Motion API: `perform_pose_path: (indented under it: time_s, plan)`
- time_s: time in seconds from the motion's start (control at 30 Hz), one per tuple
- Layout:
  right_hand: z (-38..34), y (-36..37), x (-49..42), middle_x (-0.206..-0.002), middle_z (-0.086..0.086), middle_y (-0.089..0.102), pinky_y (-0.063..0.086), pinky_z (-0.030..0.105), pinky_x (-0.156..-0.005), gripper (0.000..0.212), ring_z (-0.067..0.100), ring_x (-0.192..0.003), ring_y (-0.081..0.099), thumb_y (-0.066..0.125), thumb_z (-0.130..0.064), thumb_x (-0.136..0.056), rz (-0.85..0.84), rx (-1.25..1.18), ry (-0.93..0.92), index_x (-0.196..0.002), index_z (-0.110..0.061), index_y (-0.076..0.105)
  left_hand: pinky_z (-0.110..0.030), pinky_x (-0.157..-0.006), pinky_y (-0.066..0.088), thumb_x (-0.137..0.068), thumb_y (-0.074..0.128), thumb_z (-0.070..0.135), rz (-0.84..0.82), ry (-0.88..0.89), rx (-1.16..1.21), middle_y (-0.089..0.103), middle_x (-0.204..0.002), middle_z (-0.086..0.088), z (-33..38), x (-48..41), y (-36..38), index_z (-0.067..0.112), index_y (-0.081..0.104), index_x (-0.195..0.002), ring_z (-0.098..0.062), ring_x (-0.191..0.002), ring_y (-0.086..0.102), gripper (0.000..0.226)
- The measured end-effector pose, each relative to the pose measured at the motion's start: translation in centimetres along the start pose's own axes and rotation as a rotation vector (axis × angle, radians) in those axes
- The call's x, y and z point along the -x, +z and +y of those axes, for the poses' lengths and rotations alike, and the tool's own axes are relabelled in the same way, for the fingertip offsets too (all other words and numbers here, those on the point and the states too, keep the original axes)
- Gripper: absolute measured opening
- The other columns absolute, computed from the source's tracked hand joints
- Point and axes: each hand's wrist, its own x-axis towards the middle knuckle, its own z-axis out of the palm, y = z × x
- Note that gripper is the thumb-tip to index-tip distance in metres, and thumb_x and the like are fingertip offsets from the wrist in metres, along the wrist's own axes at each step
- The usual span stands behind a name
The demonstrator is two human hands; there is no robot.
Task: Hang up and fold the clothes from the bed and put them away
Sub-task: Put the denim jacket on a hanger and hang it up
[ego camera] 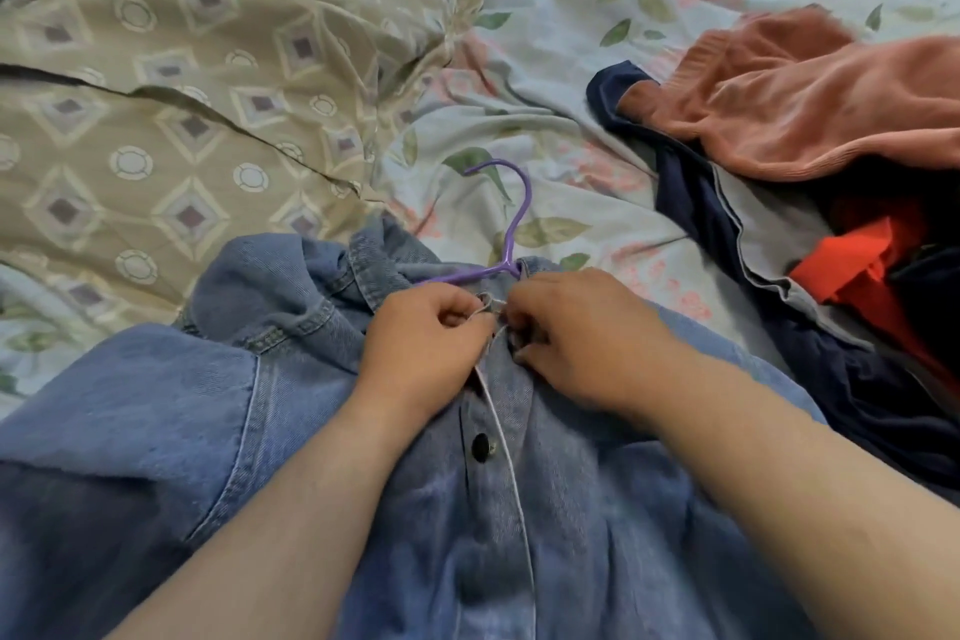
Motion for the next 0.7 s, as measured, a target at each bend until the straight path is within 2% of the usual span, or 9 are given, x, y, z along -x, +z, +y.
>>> perform_pose_path:
  time_s: [0.07, 0.17, 0.27, 0.37, 0.43, 0.53, 0.6, 0.7]
  plan:
    - [0.5, 1.0, 0.1, -0.090, -0.011, 0.056, 0.041, 0.031, -0.077, 0.016, 0.017, -0.090, 0.056, 0.078, -0.027, -0.080, 0.080, -0.272, 0.098, -0.089, -0.026, 0.064, -0.005, -0.056, 0.040, -0.080, 0.076, 0.013, -0.019, -0.003, 0.087, 0.065, -0.057, 0.022, -0.5, -0.1, -0.3, 0.027, 0.068, -0.059, 0.008, -0.053, 0.055, 0.025]
    - [0.3, 2.9, 0.1, -0.084, -0.017, 0.053, 0.036, 0.024, -0.074, 0.029, 0.002, -0.078, 0.047, 0.082, -0.021, -0.075, 0.244, -0.490, 0.177, -0.081, -0.036, 0.057, -0.016, -0.063, 0.047, -0.082, 0.074, 0.014, -0.076, 0.009, 0.191, 0.068, -0.063, 0.013, -1.0, -0.2, -0.5, 0.032, 0.073, -0.070, 0.001, -0.058, 0.058, 0.022]
    - [-0.7, 4.5, -0.1, -0.082, -0.016, 0.054, 0.040, 0.026, -0.076, 0.035, 0.002, -0.075, 0.048, 0.082, -0.017, -0.072, 0.369, -0.524, 0.187, -0.077, -0.035, 0.053, -0.037, -0.068, 0.049, -0.073, 0.068, 0.023, -0.107, 0.008, 0.356, 0.066, -0.066, -0.001, -1.4, -0.3, -0.4, 0.024, 0.071, -0.067, -0.016, -0.065, 0.057, 0.007]
    - [-1.4, 5.3, -0.2, -0.085, -0.014, 0.052, 0.043, 0.033, -0.079, 0.037, 0.007, -0.081, 0.049, 0.083, -0.019, -0.070, 0.443, -0.521, 0.170, -0.075, -0.035, 0.050, -0.043, -0.067, 0.046, -0.073, 0.064, 0.023, -0.151, 0.007, 0.509, 0.060, -0.069, -0.014, -1.6, -0.3, -0.3, 0.017, 0.068, -0.065, -0.025, -0.066, 0.052, 0.011]
    - [-1.4, 5.5, -0.1, -0.083, -0.014, 0.052, 0.041, 0.031, -0.078, 0.037, 0.006, -0.080, 0.048, 0.084, -0.022, -0.070, 0.463, -0.522, 0.167, -0.074, -0.036, 0.049, -0.041, -0.065, 0.046, -0.075, 0.064, 0.024, -0.183, 0.042, 0.531, 0.060, -0.067, -0.011, -1.7, -0.2, -0.3, 0.020, 0.069, -0.066, -0.023, -0.065, 0.052, 0.011]
    - [-1.2, 5.5, 0.3, -0.078, -0.016, 0.055, 0.038, 0.024, -0.076, 0.026, 0.001, -0.079, 0.051, 0.080, -0.032, -0.073, 0.442, -0.543, 0.169, -0.073, -0.037, 0.055, -0.050, -0.071, 0.052, -0.072, 0.070, 0.027, -0.210, 0.094, 0.520, 0.068, -0.073, -0.015, -1.7, 0.0, -0.6, 0.022, 0.073, -0.071, -0.027, -0.068, 0.057, 0.005]
    - [-1.3, 5.4, 0.6, -0.076, -0.018, 0.060, 0.039, 0.012, -0.075, 0.013, -0.006, -0.078, 0.053, 0.076, -0.038, -0.075, 0.447, -0.564, 0.162, -0.076, -0.037, 0.064, -0.052, -0.073, 0.055, -0.072, 0.072, 0.028, -0.220, 0.129, 0.474, 0.072, -0.078, -0.020, -1.7, 0.1, -1.0, 0.023, 0.075, -0.077, -0.033, -0.067, 0.062, 0.008]
    - [-1.4, 5.2, 1.4, -0.076, -0.019, 0.064, 0.037, 0.001, -0.070, 0.008, -0.012, -0.073, 0.055, 0.072, -0.035, -0.071, 0.455, -0.566, 0.166, -0.078, -0.035, 0.069, -0.061, -0.071, 0.056, -0.064, 0.073, 0.039, -0.247, 0.198, 0.405, 0.070, -0.081, -0.024, -1.4, 0.7, -1.4, 0.027, 0.077, -0.083, -0.051, -0.072, 0.063, 0.023]
